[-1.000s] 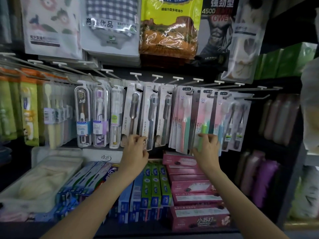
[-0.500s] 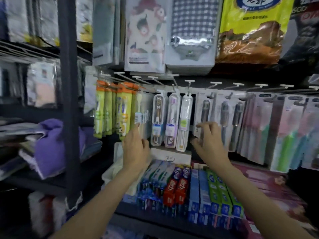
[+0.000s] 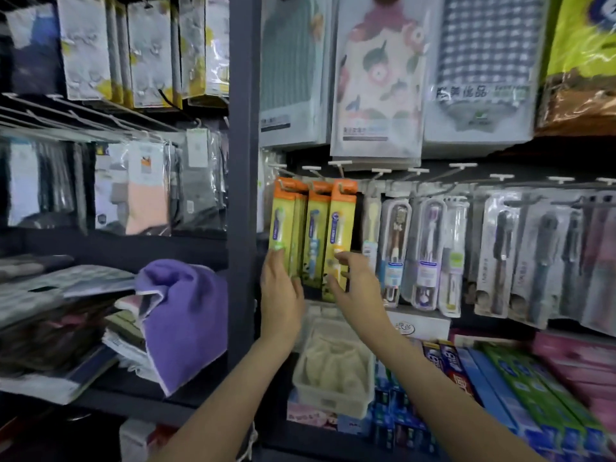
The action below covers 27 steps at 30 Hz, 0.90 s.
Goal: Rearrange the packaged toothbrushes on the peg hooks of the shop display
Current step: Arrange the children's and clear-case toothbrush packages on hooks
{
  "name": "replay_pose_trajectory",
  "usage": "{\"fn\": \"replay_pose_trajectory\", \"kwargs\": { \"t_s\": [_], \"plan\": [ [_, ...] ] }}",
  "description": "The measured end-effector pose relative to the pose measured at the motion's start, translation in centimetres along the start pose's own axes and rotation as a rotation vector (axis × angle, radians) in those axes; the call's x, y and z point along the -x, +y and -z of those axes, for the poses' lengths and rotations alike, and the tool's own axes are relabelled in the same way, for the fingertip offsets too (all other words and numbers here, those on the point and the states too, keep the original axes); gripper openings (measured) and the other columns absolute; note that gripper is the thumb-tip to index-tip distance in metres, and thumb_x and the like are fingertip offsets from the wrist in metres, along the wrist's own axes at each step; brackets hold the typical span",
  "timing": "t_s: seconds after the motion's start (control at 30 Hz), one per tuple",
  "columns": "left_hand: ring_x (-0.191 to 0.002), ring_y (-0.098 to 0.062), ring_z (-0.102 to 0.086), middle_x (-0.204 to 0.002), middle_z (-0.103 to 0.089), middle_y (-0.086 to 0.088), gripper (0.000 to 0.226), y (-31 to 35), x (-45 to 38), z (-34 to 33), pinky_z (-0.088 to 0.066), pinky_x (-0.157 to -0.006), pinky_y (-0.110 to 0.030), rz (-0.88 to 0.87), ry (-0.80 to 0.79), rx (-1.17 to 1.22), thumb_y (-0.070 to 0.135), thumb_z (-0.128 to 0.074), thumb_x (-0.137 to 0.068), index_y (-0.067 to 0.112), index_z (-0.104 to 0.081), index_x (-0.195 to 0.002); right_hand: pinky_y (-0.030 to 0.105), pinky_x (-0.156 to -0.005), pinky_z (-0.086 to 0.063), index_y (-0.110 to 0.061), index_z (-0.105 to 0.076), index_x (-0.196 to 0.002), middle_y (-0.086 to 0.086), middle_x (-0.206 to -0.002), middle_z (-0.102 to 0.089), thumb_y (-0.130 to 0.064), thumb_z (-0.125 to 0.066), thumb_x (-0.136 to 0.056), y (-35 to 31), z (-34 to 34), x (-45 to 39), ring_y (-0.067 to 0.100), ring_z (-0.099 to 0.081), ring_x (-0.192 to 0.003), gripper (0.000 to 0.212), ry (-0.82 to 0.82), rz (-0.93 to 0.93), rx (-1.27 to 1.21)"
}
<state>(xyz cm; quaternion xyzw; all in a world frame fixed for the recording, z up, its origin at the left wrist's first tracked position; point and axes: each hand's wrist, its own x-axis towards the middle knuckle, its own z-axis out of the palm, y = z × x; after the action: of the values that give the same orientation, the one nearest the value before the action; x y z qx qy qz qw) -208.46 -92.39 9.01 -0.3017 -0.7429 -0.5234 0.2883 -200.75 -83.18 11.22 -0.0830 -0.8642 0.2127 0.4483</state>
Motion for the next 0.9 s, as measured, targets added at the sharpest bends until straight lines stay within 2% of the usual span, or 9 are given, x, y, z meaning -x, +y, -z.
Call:
{"fn": "replay_pose_trajectory", "kwargs": {
  "t_s": [0.1,0.17,0.33,0.43,0.53,0.6,0.73,0.8,0.9],
  "plan": [
    [-0.137,-0.027,-0.027,-0.15,-0.021,-0.014,0.051,-0.5,-1.1,-0.3,-0.029,-0.11,-0.039,0.027,0.01,-0.007,-0.005,-0.046,-0.089,0.011,-0.036,-0.137,0.006,-0.088,-0.025,-0.003,-0.05,-0.125,0.009,-0.131,-0.044,-0.003,-0.051,-0.09,-0.4,-1.3,-1.1,0.021,-0.046,-0.119,0.035,0.002,0.034,0.087],
    [-0.136,-0.028,-0.028,-0.151,-0.021,-0.014,0.053,-0.7,-2.0,-0.5,-0.031,-0.109,-0.04,0.002,0.039,-0.01,-0.007,-0.046,-0.087,0.014,-0.04,-0.135,0.007,-0.089,-0.025,-0.002,-0.049,-0.128,0.01,-0.137,-0.038,0.0,-0.05,-0.089,-0.5,-2.1,-1.5,0.023,-0.046,-0.119,0.039,0.0,0.056,0.123],
    [-0.129,-0.028,-0.038,-0.142,-0.034,-0.015,0.059,-1.4,-3.9,-1.9,-0.037,-0.104,-0.045,0.018,0.101,0.096,-0.009,-0.049,-0.084,0.018,-0.036,-0.135,0.025,-0.093,-0.045,-0.001,-0.048,-0.13,0.011,-0.132,-0.042,0.004,-0.048,-0.088,-0.5,-2.2,-2.2,0.025,-0.052,-0.111,0.043,0.036,0.081,0.107],
    [-0.112,-0.023,-0.048,-0.126,-0.047,-0.01,0.058,-1.6,-4.4,-2.3,-0.043,-0.094,-0.044,0.045,0.122,0.101,-0.008,-0.05,-0.083,0.02,-0.036,-0.132,0.024,-0.091,-0.04,-0.004,-0.043,-0.134,0.01,-0.13,-0.047,0.003,-0.045,-0.089,-0.5,-2.1,-2.8,0.023,-0.051,-0.113,0.045,-0.061,0.119,0.124],
    [-0.103,-0.018,-0.049,-0.115,-0.05,-0.008,0.057,-1.7,-4.6,-2.4,-0.045,-0.084,-0.034,0.078,0.131,0.095,-0.004,-0.053,-0.084,0.022,-0.036,-0.132,0.015,-0.091,-0.034,-0.006,-0.04,-0.137,0.009,-0.132,-0.047,0.002,-0.044,-0.09,-0.2,-2.5,-3.5,0.021,-0.049,-0.119,0.049,-0.102,0.061,0.118],
    [-0.099,-0.012,-0.044,-0.116,-0.051,-0.007,0.057,-1.9,-4.8,-2.4,-0.037,-0.078,-0.026,0.087,0.122,0.098,-0.004,-0.054,-0.085,0.019,-0.036,-0.134,0.01,-0.089,-0.029,-0.006,-0.04,-0.137,0.009,-0.132,-0.048,0.002,-0.045,-0.09,0.2,-2.9,-3.7,0.021,-0.049,-0.12,0.048,-0.092,0.017,0.091],
    [-0.095,-0.003,-0.036,-0.121,-0.047,-0.004,0.059,-2.3,-5.2,-2.3,-0.029,-0.078,-0.017,0.085,0.096,0.114,-0.006,-0.047,-0.087,0.018,-0.032,-0.14,0.022,-0.099,-0.037,-0.006,-0.043,-0.134,0.01,-0.13,-0.053,0.0,-0.046,-0.091,0.2,-3.6,-4.5,0.022,-0.05,-0.118,0.044,-0.029,-0.039,0.035],
    [-0.093,-0.006,-0.037,-0.12,-0.046,-0.007,0.058,-2.6,-5.4,-2.3,-0.025,-0.076,-0.011,0.057,0.098,0.123,-0.007,-0.045,-0.087,0.016,-0.033,-0.139,0.027,-0.101,-0.04,-0.007,-0.043,-0.134,0.009,-0.131,-0.052,-0.001,-0.047,-0.091,-0.8,-3.9,-5.2,0.021,-0.05,-0.12,0.044,-0.007,-0.02,-0.029],
    [-0.106,-0.018,-0.045,-0.126,-0.045,-0.013,0.055,-2.8,-5.6,-2.6,-0.026,-0.08,-0.011,0.045,0.087,0.175,-0.005,-0.048,-0.088,0.013,-0.035,-0.138,0.023,-0.104,-0.034,-0.008,-0.038,-0.138,0.005,-0.139,-0.045,-0.002,-0.046,-0.092,-2.5,-4.1,-6.7,0.019,-0.044,-0.126,0.047,0.013,0.012,-0.057]
  ]
}}
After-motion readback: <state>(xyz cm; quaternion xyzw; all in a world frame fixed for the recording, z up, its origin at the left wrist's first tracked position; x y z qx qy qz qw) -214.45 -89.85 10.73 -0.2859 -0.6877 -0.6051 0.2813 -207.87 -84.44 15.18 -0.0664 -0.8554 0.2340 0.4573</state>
